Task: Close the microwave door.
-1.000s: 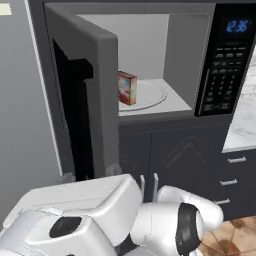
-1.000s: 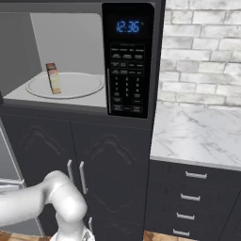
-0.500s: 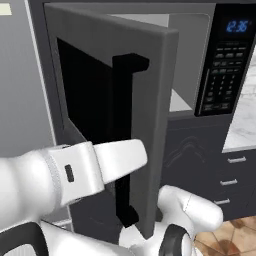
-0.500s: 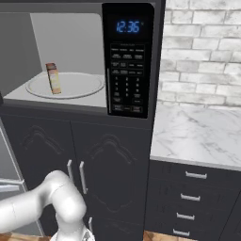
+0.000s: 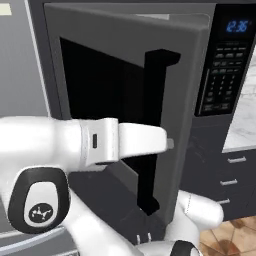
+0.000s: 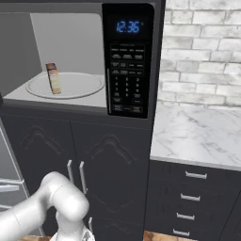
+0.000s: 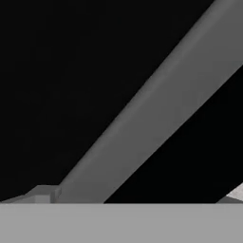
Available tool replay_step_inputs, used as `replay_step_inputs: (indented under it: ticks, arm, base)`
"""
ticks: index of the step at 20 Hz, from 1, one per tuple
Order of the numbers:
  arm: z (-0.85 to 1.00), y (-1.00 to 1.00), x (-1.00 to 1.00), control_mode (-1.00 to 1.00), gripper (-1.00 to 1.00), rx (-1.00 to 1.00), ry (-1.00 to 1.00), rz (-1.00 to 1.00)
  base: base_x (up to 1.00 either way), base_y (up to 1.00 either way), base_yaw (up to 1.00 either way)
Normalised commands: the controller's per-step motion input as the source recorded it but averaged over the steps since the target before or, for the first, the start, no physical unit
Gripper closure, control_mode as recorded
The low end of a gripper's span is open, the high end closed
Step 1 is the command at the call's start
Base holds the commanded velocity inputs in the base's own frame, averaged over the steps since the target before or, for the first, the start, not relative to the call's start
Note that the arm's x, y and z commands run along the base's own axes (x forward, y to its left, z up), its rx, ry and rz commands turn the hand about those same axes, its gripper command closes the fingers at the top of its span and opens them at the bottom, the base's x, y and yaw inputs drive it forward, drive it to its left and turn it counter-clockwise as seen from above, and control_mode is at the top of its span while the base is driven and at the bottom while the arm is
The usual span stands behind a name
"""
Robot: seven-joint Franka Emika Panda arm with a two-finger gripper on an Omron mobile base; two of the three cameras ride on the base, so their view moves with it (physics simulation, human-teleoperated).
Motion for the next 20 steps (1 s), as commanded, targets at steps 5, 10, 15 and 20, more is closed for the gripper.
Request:
replay_step_inputs:
  ticks: [5,10,15,20]
  arm:
    - [-0.11,-0.44,1.0,-1.0,-1.0,0.03,0.0,-0.22]
    - [-0.03,-0.34,1.0,-1.0,-1.0,0.05,-0.02,-0.19]
    - [-0.02,-0.33,1.0,-1.0,-1.0,0.16,-0.1,-0.04]
    - [-0.15,-0.27,1.0,-1.0,-1.0,0.21,-0.15,0.0]
  base:
    - [0.0,0.0,0.0]
    - [0.0,0.0,0.0]
    - [0.0,0.0,0.0]
    - [0.0,0.0,0.0]
